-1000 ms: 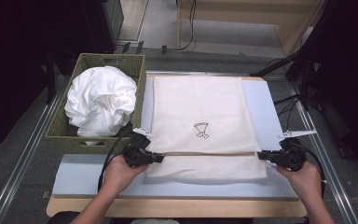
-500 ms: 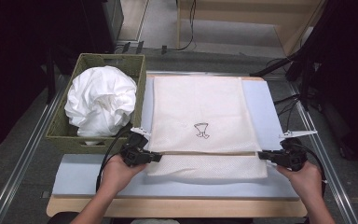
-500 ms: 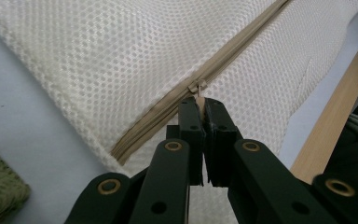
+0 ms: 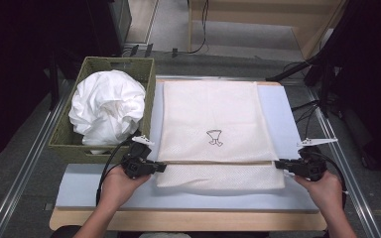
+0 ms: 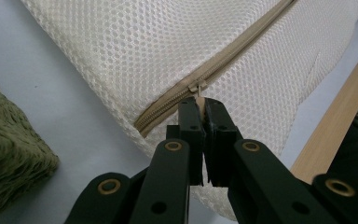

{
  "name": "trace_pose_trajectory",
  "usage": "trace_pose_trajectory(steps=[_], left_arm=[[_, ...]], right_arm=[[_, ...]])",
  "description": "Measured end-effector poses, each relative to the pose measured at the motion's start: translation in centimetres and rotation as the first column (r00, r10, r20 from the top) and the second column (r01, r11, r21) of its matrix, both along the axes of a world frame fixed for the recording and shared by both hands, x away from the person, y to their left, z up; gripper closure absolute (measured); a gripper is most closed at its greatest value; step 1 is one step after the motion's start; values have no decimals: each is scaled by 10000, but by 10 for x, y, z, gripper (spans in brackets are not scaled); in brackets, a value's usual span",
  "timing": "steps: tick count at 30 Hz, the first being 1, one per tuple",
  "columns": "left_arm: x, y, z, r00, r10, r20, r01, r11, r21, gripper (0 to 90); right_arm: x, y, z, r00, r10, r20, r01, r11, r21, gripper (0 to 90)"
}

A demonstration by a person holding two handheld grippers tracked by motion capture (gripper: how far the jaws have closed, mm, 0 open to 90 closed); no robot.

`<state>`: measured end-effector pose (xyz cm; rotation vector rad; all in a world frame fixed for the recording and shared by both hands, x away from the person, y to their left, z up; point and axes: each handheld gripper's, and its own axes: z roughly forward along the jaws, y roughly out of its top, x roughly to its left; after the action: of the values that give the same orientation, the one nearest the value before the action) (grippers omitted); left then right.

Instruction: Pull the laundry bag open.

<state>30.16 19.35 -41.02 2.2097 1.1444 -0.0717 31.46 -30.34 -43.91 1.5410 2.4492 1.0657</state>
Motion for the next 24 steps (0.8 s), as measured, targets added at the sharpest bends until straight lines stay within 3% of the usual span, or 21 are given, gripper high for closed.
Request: trace_pose_trajectory(steps=[6, 14, 24], left_arm=[[-1, 4, 2, 9999, 63, 107, -64, 9999, 94, 878], [-7, 25, 5, 9989, 437, 165, -440, 9989, 178, 879], [-5, 19, -3, 9993, 365, 86, -370, 9977, 572, 878]], right_arm=[[0, 0, -1, 10000, 7, -46, -6, 10000, 84, 821], [1, -2, -3, 9999, 126, 83, -127, 9998, 153, 819], [3, 1, -6, 9999, 133, 81, -132, 9999, -55, 820]])
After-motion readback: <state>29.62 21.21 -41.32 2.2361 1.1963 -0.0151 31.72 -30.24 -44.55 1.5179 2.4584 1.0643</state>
